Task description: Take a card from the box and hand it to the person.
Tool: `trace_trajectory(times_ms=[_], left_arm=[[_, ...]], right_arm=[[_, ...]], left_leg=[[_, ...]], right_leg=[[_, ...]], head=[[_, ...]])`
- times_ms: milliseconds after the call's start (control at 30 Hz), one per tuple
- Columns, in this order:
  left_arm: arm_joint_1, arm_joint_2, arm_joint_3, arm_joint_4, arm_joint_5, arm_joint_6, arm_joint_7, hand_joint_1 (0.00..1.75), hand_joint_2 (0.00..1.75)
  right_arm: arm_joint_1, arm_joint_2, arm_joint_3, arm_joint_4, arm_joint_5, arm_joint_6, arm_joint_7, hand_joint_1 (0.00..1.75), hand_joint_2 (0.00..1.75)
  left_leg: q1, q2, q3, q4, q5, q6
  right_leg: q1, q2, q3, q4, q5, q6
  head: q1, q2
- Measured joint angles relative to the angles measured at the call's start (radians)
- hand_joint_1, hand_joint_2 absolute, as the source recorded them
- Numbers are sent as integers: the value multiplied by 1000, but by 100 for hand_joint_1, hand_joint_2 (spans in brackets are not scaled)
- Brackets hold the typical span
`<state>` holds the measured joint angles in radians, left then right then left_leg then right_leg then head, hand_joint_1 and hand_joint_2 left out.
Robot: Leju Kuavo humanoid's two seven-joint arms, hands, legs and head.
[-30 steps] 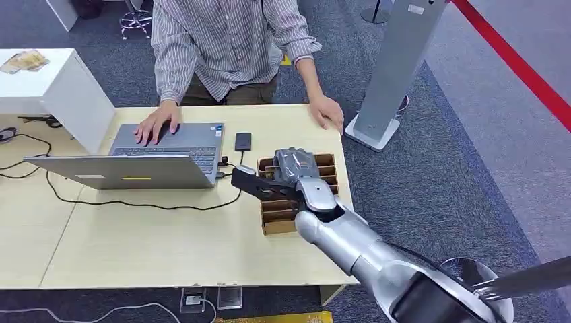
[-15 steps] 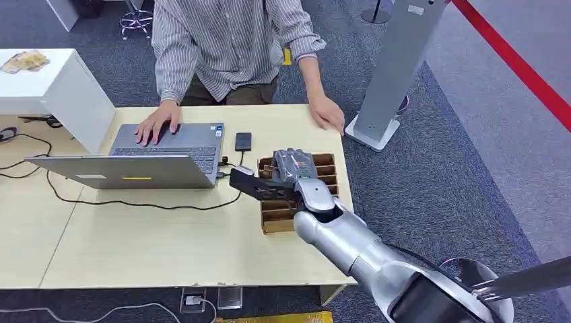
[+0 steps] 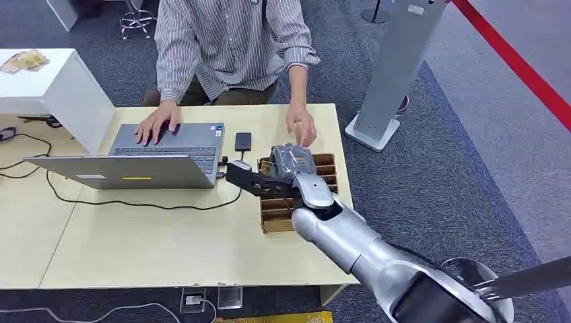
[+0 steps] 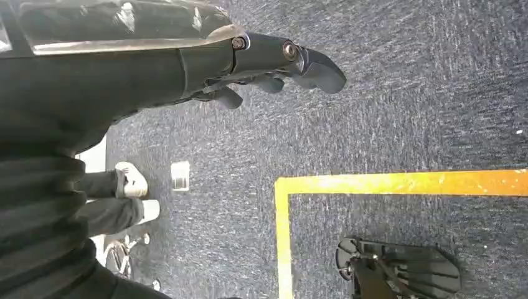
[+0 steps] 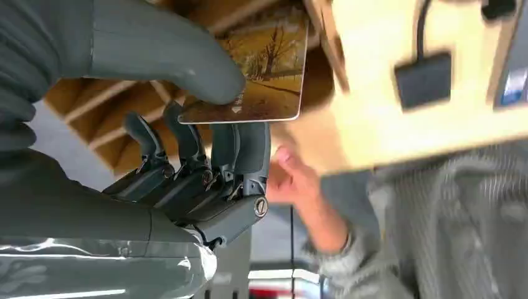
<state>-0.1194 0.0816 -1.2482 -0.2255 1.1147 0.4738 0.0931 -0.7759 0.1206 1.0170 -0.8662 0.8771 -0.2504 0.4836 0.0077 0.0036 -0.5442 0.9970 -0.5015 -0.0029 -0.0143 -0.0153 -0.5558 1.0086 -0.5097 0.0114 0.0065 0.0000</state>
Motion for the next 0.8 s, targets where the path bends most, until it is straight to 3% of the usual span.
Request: trace_trajectory(times_ms=[133,300,433,700,733,800], left_arm=[[0,0,0,0,-10,8,-19,0,175],[-12,0,0,0,-17,17,-19,0,175],[-13,-2,0,0,-21,18,-19,0,175],[-15,-2,-3,0,-27,14,-15,0,175],[-15,-2,-4,0,-27,11,-11,0,175],[-15,-2,-5,0,-30,2,8,0,175]], right_arm=[[0,-33,-20,-81,272,-255,30,143,175],[23,-58,-53,-114,510,-418,27,143,175],[55,-66,-98,-139,615,-440,27,143,175],[82,-74,-159,-160,621,-440,2,143,175],[83,-74,-166,-160,619,-440,-1,0,175],[84,-74,-172,-160,614,-440,-7,0,175]], left_leg=[[0,0,1,0,0,0],[0,0,1,0,0,0],[0,0,1,0,0,0],[0,0,1,0,0,0],[0,0,1,0,0,0],[0,0,1,0,0,0]], right_leg=[[0,0,0,0,0,0],[0,1,0,0,0,0],[0,1,0,0,0,0],[0,1,0,0,0,0],[0,1,0,0,0,0],[0,1,0,0,0,0]], head=[[1,0],[2,0],[0,0],[1,0],[1,0],[1,0]])
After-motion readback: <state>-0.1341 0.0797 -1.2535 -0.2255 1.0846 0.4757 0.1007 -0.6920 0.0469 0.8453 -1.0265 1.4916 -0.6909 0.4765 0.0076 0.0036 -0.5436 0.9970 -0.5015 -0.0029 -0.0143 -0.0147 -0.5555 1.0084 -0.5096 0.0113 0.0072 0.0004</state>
